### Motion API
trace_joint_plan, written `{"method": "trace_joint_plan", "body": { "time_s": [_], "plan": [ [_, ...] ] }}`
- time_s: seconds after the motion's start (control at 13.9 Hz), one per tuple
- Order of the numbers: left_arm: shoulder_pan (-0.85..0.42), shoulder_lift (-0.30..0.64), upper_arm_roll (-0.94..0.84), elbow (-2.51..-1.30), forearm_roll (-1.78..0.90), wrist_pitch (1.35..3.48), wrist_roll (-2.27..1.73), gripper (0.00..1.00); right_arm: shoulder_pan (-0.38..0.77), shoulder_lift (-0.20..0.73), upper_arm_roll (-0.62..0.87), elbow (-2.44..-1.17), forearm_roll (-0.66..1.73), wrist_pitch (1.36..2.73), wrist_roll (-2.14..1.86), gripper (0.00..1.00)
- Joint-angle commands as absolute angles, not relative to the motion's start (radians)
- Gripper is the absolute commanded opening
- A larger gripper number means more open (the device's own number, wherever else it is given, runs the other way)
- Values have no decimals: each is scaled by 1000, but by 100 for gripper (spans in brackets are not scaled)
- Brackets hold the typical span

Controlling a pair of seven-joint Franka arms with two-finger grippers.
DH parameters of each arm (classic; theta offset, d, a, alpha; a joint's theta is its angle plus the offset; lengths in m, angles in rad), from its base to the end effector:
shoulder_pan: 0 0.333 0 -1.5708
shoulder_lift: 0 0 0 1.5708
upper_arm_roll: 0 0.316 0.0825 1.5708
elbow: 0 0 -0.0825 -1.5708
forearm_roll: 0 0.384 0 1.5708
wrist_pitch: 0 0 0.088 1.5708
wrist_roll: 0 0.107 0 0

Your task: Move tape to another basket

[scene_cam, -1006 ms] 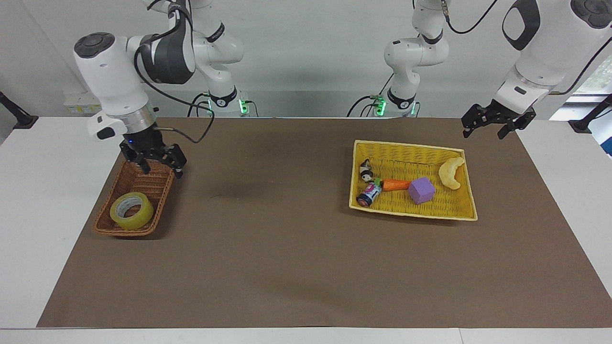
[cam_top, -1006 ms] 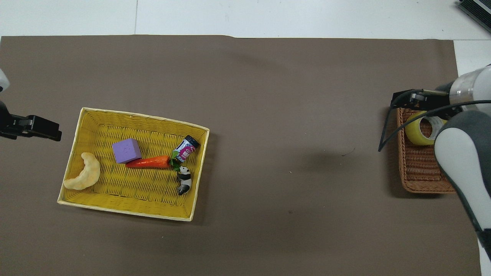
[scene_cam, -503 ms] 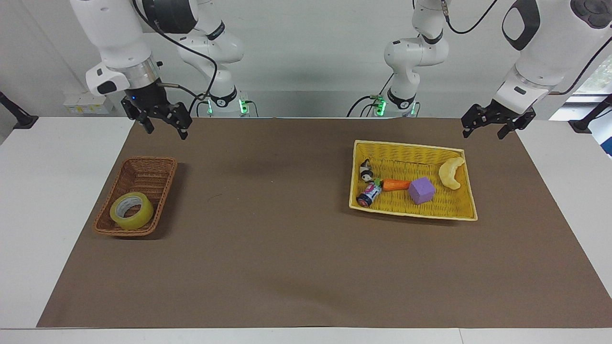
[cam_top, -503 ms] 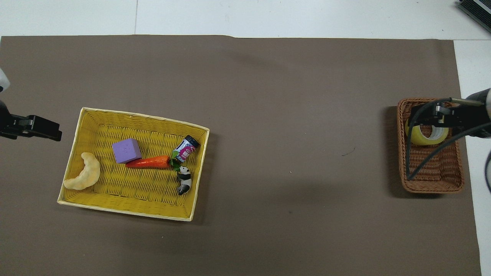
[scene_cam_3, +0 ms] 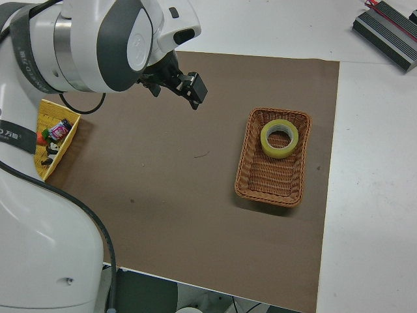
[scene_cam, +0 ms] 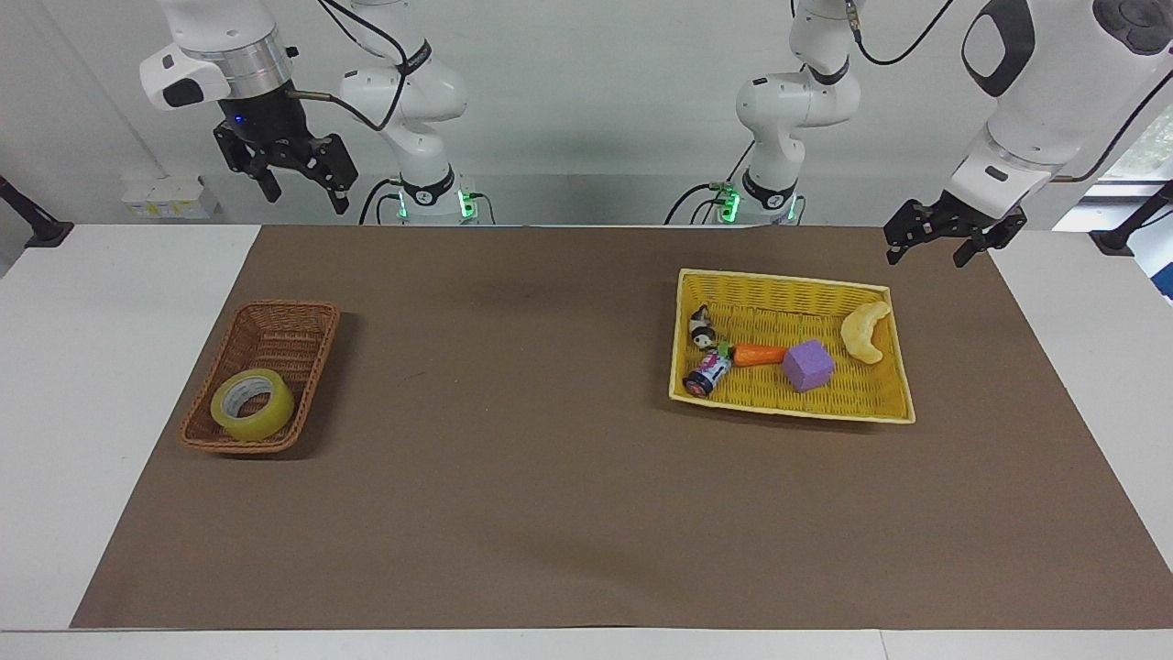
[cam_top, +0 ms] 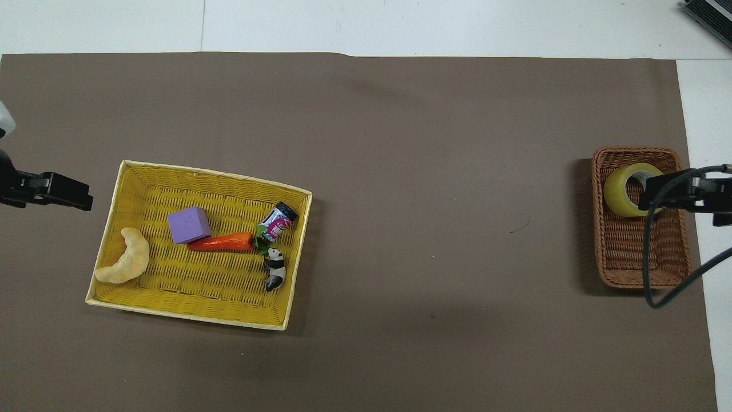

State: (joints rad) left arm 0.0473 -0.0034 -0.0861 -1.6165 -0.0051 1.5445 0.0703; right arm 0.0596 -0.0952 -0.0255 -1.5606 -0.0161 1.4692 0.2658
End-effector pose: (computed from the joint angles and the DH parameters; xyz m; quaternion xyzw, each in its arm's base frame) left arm 0.5486 -0.0219 0.6027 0.9979 -0.0545 -0.0343 0.0029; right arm 0.5135 0.0149 0.6712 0.9932 -0.1164 0.0029 0.0064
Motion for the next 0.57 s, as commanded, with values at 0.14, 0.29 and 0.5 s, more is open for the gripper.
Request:
{"method": "trace_joint_plan", "body": {
  "time_s": [0.14, 0.29, 0.5],
  "plan": [
    [71, -9, -94, -1614, -11, 1557, 72, 100, 60, -146, -15, -1631, -20, 1497, 226, 100],
    [72, -12, -94, -1615, -9, 1554, 81, 100, 58, -138, -14, -1632, -21, 1500, 204, 100],
    [58, -11, -95, -1614, -9, 1554, 74, 100, 51, -127, -15, -1617, -15, 1493, 176, 100]
  ]
}}
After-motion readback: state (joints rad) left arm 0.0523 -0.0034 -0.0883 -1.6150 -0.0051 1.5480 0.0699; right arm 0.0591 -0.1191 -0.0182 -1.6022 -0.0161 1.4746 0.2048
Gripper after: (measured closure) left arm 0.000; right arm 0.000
